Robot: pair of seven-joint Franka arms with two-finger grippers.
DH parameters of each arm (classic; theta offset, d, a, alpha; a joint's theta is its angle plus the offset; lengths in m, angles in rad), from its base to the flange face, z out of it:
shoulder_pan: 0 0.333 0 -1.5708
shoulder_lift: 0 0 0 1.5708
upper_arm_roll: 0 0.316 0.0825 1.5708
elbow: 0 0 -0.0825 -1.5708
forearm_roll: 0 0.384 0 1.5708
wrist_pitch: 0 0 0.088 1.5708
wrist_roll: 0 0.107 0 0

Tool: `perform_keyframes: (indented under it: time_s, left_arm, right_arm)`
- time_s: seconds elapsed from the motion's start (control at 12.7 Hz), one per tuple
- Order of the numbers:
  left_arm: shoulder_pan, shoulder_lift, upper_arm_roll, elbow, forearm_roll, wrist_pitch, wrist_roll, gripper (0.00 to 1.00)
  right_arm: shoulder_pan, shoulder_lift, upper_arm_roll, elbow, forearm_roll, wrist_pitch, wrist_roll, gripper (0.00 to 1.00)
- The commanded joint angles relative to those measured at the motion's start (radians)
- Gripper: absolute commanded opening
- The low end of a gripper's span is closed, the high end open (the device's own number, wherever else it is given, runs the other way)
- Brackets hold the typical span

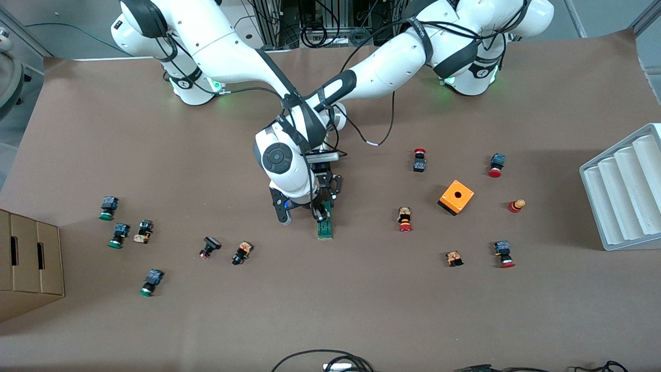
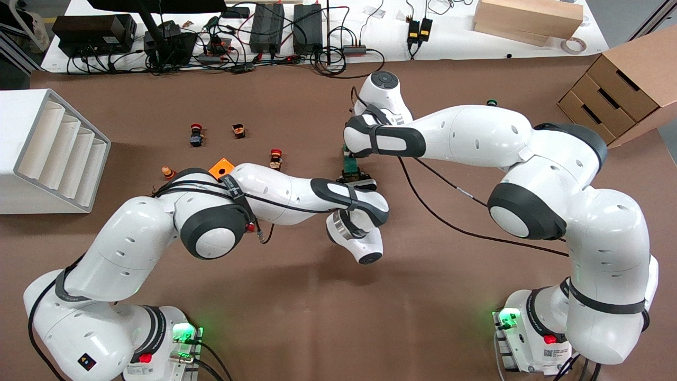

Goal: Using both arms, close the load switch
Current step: 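Push the white lever along the switch with the right gripper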

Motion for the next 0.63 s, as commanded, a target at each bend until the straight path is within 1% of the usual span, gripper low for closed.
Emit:
perform_keyframes:
  time_s: [0.0,0.24,0.55]
  left_arm:
    - [-0.002,0.021,-0.005,0.021,-0.001,-0.006,0.002,0.55]
    - [-0.001,0.021,-0.005,0.021,-0.001,-0.006,0.002,0.55]
    - [-0.001,0.021,-0.005,0.021,0.001,-0.006,0.004,0.55]
  right_arm:
    - [-0.026,0.062,0.0,0.09,0.022,-0.001,-0.014,0.22]
    - [-0.039,0.082,0.02,0.118,0.02,-0.002,-0.003,0.22]
    - [-0.045,0.098,0.022,0.155,0.025,-0.025,0.003,0.22]
